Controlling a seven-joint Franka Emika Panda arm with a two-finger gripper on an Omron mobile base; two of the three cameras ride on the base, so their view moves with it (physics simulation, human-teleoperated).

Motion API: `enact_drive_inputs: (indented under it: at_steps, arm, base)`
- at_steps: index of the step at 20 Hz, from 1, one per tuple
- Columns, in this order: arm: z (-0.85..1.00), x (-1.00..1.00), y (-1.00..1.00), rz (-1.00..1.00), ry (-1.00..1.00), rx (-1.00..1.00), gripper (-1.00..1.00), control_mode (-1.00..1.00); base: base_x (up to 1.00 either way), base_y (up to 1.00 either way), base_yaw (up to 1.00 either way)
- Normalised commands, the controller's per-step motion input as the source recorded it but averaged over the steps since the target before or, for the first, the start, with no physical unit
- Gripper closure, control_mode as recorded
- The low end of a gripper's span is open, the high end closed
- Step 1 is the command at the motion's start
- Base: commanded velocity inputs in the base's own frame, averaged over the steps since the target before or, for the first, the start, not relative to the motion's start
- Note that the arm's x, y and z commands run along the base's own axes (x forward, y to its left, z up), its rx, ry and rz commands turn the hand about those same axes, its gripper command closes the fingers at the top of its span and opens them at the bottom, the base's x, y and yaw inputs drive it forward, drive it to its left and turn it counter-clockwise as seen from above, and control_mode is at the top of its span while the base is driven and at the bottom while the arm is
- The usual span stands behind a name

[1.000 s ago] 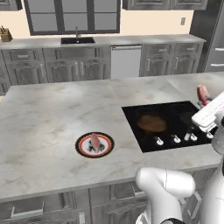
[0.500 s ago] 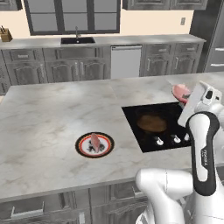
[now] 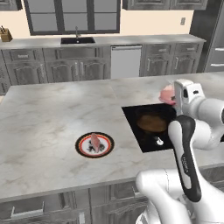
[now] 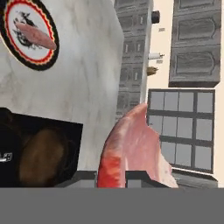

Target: Place one of the steaks on the plate and the other in the bowl. Then place the bowl in the fridge.

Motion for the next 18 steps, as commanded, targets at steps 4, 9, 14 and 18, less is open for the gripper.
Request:
enact_drive_inputs:
  at_steps: [4, 9, 14, 18]
  arm:
    - [0.00, 0.00, 0.17, 0.00, 0.00, -0.44, 1.00, -1.00]
    - [0.00, -0.02, 0.07, 0.00, -0.01, -0.22, 1.00, -1.00]
    - [0.00, -0.02, 0.00, 0.00, 0.00, 0.00, 1.00, -1.00]
    - [0.00, -0.09, 0.00, 0.00, -0.04, 0.00, 1.00, -1.00]
  base:
    - [0.00, 0.00, 0.00]
    - [0.00, 0.00, 0.00]
    - [0.00, 0.00, 0.00]
    - [0.00, 0.00, 0.00]
